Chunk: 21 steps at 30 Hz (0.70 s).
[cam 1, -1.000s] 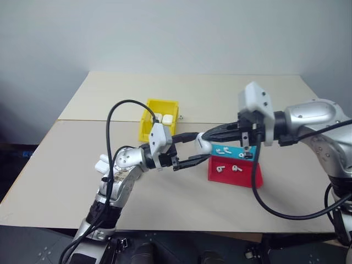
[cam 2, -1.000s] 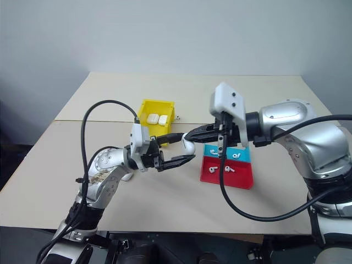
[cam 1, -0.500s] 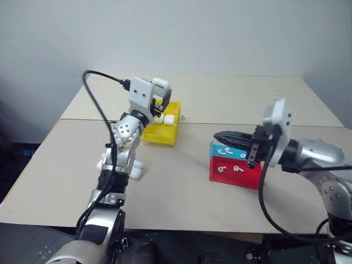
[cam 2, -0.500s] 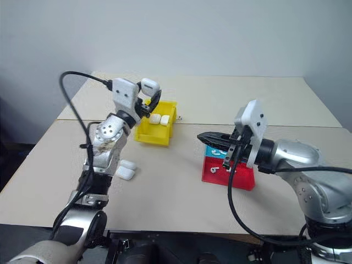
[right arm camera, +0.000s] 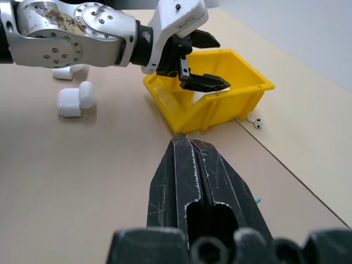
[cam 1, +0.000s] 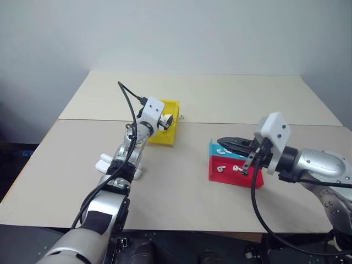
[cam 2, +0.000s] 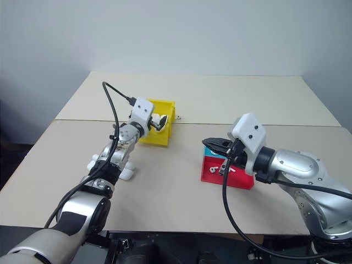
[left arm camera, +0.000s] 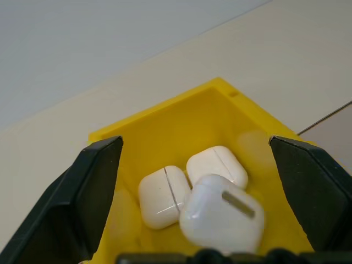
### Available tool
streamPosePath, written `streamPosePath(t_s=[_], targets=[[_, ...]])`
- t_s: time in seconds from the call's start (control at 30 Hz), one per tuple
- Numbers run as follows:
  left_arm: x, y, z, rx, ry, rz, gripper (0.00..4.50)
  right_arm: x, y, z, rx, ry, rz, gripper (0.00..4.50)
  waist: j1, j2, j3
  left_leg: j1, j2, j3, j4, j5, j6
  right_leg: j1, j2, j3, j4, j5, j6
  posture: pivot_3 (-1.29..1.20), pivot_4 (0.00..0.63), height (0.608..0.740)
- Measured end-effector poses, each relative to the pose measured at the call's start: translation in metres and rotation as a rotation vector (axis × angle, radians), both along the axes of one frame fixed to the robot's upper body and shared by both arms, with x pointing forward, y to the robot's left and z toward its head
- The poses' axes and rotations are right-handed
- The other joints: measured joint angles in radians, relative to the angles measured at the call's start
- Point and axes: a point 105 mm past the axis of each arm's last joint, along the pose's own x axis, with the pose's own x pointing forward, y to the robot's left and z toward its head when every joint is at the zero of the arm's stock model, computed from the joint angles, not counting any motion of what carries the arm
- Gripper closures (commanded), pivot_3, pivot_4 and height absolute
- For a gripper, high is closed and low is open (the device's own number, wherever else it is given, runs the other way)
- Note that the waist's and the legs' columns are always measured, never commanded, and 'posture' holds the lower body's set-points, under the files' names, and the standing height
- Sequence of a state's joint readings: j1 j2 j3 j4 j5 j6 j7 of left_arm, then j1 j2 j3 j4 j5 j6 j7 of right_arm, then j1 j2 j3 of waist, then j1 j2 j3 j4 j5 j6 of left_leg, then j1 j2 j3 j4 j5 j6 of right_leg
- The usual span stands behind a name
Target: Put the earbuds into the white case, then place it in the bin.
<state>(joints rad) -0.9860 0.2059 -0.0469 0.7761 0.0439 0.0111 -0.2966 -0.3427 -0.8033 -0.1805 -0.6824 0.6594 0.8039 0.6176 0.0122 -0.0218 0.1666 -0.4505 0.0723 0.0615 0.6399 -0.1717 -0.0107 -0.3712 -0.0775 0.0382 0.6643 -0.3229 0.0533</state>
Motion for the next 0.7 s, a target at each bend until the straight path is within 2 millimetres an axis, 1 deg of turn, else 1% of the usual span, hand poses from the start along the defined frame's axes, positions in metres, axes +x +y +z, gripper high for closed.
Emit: streamPosePath(t_s=[0.1, 0.13, 0.2, 0.27, 0.33, 0.43, 0.5, 0.57, 0.67, 0.7], targets=[[-0.013, -0.001, 0.026, -0.055, -0.067, -0.125, 0.03, -0.001, 0.0, 0.001, 0.027, 0.005, 0.002, 4.5, -0.005, 0.0, 0.0, 0.0, 0.0, 0.0, 0.0, 0.0, -0.001, 0.0, 0.0, 0.0, 0.0, 0.0, 0.0, 0.0, 0.15, 0.74], [-0.021, 0.003, 0.039, -0.082, -0.102, -0.168, 0.03, -0.002, -0.001, 0.002, 0.034, 0.005, 0.003, 4.5, -0.007, 0.0, 0.0, 0.0, 0.0, 0.0, 0.0, 0.0, -0.001, 0.0, 0.0, 0.0, 0.0, 0.0, 0.0, 0.0, 0.15, 0.74], [-0.033, 0.013, 0.056, -0.096, -0.14, -0.213, 0.03, 0.0, -0.002, 0.001, 0.038, 0.009, -0.002, 4.5, -0.009, 0.0, 0.0, 0.0, 0.0, 0.0, 0.0, 0.001, -0.001, 0.0, 0.0, 0.001, 0.0, 0.0, 0.0, 0.0, 0.15, 0.74], [-0.048, 0.026, 0.062, -0.077, -0.152, -0.252, 0.03, 0.002, -0.005, -0.001, 0.04, 0.009, -0.005, 4.5, -0.013, 0.001, 0.0, 0.002, 0.0, 0.001, 0.0, 0.001, -0.001, 0.001, 0.0, 0.001, 0.001, 0.0, 0.0, 0.0, 0.15, 0.74], [-0.072, 0.039, 0.054, -0.063, -0.114, -0.323, 0.03, 0.007, -0.008, -0.003, 0.037, -0.022, -0.015, 4.5, -0.018, 0.001, 0.0, 0.003, 0.001, 0.001, 0.0, 0.001, -0.001, 0.002, 0.0, 0.002, 0.0, 0.0, 0.0, 0.0, 0.15, 0.74], [-0.115, 0.06, 0.025, 0.004, 0.023, -0.427, 0.03, 0.017, -0.015, -0.006, 0.048, -0.027, -0.028, 4.5, -0.029, 0.001, 0.0, 0.004, 0.002, 0.002, 0.0, 0.001, -0.001, 0.002, 0.0, 0.002, 0.001, 0.0, 0.0, 0.0, 0.15, 0.74], [-0.139, 0.073, 0.013, 0.031, 0.108, -0.459, 0.03, 0.024, -0.023, -0.007, 0.061, -0.015, -0.037, 4.5, -0.029, 0.001, 0.0, 0.005, 0.003, 0.002, -0.001, 0.001, -0.001, 0.002, 0.001, 0.002, 0.002, 0.0, 0.0, 0.0, 0.15, 0.74], [-0.162, 0.082, 0.012, 0.05, 0.155, -0.484, 0.03, 0.024, -0.024, -0.009, 0.06, 0.004, -0.01, 4.5, -0.025, 0.001, 0.0, 0.005, 0.003, 0.002, -0.001, 0.0, -0.001, 0.003, 0.001, 0.002, 0.002, 0.0, 0.0, 0.0, 0.15, 0.74], [-0.188, 0.088, 0.015, 0.083, 0.204, -0.5, 0.03, 0.02, -0.02, -0.013, 0.066, 0.044, 0.051, 4.5, -0.016, 0.001, 0.0, 0.006, 0.003, 0.002, -0.001, 0.0, 0.0, 0.004, 0.0, 0.001, 0.0, 0.0, 0.0, 0.0, 0.15, 0.74], [-0.192, 0.089, 0.015, 0.079, 0.212, -0.504, 0.03, 0.019, -0.02, -0.014, 0.062, 0.053, 0.059, 4.5, -0.015, 0.001, 0.0, 0.006, 0.003, 0.002, -0.001, 0.0, 0.0, 0.004, 0.0, 0.001, 0.0, 0.0, 0.0, 0.0, 0.15, 0.74]])
